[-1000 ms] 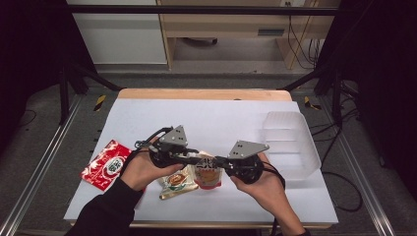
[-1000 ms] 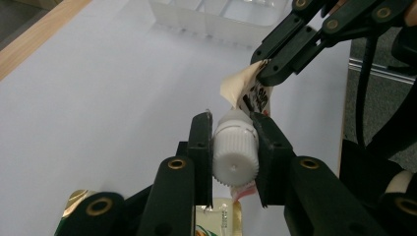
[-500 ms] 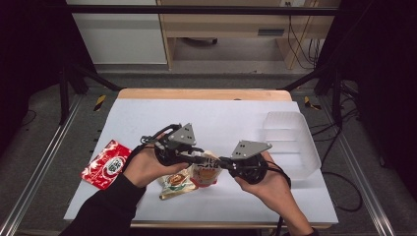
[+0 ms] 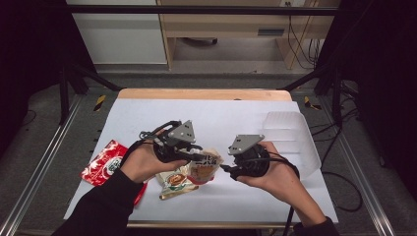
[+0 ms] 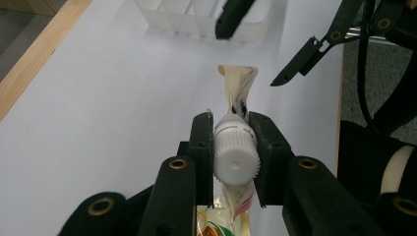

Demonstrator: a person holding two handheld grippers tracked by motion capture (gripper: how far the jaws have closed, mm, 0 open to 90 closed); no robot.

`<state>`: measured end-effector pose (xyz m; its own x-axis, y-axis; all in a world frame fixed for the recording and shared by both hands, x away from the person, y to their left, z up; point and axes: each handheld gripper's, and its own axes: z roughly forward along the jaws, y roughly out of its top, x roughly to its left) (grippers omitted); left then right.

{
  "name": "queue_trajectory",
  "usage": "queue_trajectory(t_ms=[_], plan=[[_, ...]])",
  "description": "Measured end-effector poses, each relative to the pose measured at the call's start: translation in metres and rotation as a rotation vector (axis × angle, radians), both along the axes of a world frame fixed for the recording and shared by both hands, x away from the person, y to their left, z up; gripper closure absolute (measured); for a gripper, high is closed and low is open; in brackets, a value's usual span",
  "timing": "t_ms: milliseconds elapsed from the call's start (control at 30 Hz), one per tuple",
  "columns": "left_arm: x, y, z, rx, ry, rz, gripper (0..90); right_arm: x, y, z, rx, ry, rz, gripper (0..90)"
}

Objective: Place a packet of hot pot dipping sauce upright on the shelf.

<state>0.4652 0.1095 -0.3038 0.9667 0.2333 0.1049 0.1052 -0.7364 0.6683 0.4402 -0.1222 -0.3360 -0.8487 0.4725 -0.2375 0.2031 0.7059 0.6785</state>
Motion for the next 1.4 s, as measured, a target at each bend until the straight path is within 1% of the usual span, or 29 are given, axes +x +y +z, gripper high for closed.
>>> queue_trajectory(t_ms=[33,67,100,133,167,233,267,300,333,367,400,433,500,567,600,633,733,800,833,867,900,1000,1067,1100,1167,1233,1267,1333,1400], plan=[[0.0,-0.001,-0.001,0.004,0.001,-0.008,73.5,0.003,0.002,0.006,-0.02,-0.008,0.016,30.5],[0.0,-0.002,-0.002,0.003,0.001,-0.01,73.5,0.005,0.002,0.008,-0.021,-0.006,0.029,27.6],[0.001,-0.003,-0.002,0.001,-0.001,-0.014,73.5,0.007,0.004,0.01,-0.029,0.007,0.047,24.3],[0.001,-0.003,-0.002,0.001,-0.001,-0.014,73.5,0.007,0.004,0.01,-0.029,0.007,0.047,24.3],[0.001,-0.003,-0.003,-0.007,0.001,-0.012,73.5,0.01,0.006,0.012,-0.065,0.027,0.083,19.7],[0.001,-0.004,-0.003,-0.006,-0.002,-0.016,73.5,0.013,0.009,0.013,-0.08,0.047,0.098,21.9],[0.001,-0.004,-0.003,-0.006,-0.002,-0.016,73.5,0.013,0.009,0.013,-0.08,0.047,0.098,21.9],[0.0,-0.005,-0.003,-0.009,-0.001,-0.021,73.5,0.014,0.01,0.013,-0.078,0.053,0.107,24.5],[0.0,-0.005,-0.003,-0.008,-0.002,-0.022,73.5,0.014,0.012,0.015,-0.08,0.06,0.13,29.4],[0.0,-0.006,-0.003,-0.001,-0.004,-0.031,73.5,0.015,0.016,0.016,-0.097,0.062,0.148,32.1],[0.0,-0.006,-0.003,-0.001,-0.004,-0.031,73.5,0.015,0.016,0.016,-0.097,0.062,0.148,32.1],[-0.001,-0.007,-0.004,-0.006,-0.003,-0.033,73.5,0.017,0.019,0.016,-0.117,0.065,0.164,35.9],[-0.001,-0.006,-0.003,-0.004,-0.004,-0.038,73.5,0.018,0.02,0.016,-0.12,0.069,0.17,37.1],[-0.002,-0.006,-0.003,-0.007,-0.004,-0.043,73.5,0.02,0.024,0.016,-0.124,0.094,0.19,42.4],[-0.002,-0.006,-0.003,-0.009,-0.004,-0.043,73.5,0.02,0.024,0.016,-0.124,0.094,0.19,42.4],[-0.003,-0.007,-0.003,-0.013,-0.003,-0.041,73.4,0.02,0.026,0.015,-0.133,0.102,0.202,46.0],[-0.003,-0.007,-0.004,-0.011,-0.004,-0.042,73.4,0.02,0.027,0.015,-0.137,0.107,0.214,49.0],[-0.003,-0.007,-0.004,-0.01,-0.004,-0.044,73.4,0.02,0.029,0.015,-0.135,0.115,0.219,53.6],[-0.003,-0.007,-0.004,-0.01,-0.003,-0.045,73.4,0.019,0.03,0.015,-0.138,0.117,0.229,58.2],[-0.003,-0.007,-0.005,-0.011,-0.003,-0.045,73.4,0.019,0.03,0.015,-0.138,0.117,0.229,58.2],[-0.002,-0.006,-0.005,-0.007,-0.005,-0.047,73.4,0.02,0.031,0.014,-0.141,0.121,0.234,61.1],[-0.002,-0.006,-0.006,-0.015,0.002,-0.043,73.4,0.02,0.032,0.014,-0.152,0.12,0.236,71.4],[-0.002,-0.006,-0.007,-0.018,0.003,-0.041,73.3,0.021,0.031,0.015,-0.157,0.116,0.222,76.4],[-0.002,-0.006,-0.007,-0.018,0.003,-0.041,73.4,0.021,0.031,0.015,-0.157,0.116,0.222,76.4],[-0.001,-0.006,-0.008,-0.026,0.004,-0.038,73.3,0.02,0.031,0.015,-0.154,0.117,0.224,79.8],[0.0,-0.006,-0.009,-0.023,0.002,-0.038,73.3,0.02,0.031,0.016,-0.156,0.119,0.215,83.1],[0.0,-0.007,-0.01,-0.033,0.006,-0.033,73.3,0.019,0.031,0.016,-0.156,0.12,0.211,84.0],[0.001,-0.008,-0.011,-0.041,0.009,-0.03,73.2,0.018,0.03,0.019,-0.176,0.125,0.191,86.0],[0.002,-0.008,-0.012,-0.043,0.01,-0.03,73.0,0.019,0.03,0.019,-0.178,0.128,0.19,86.2]])
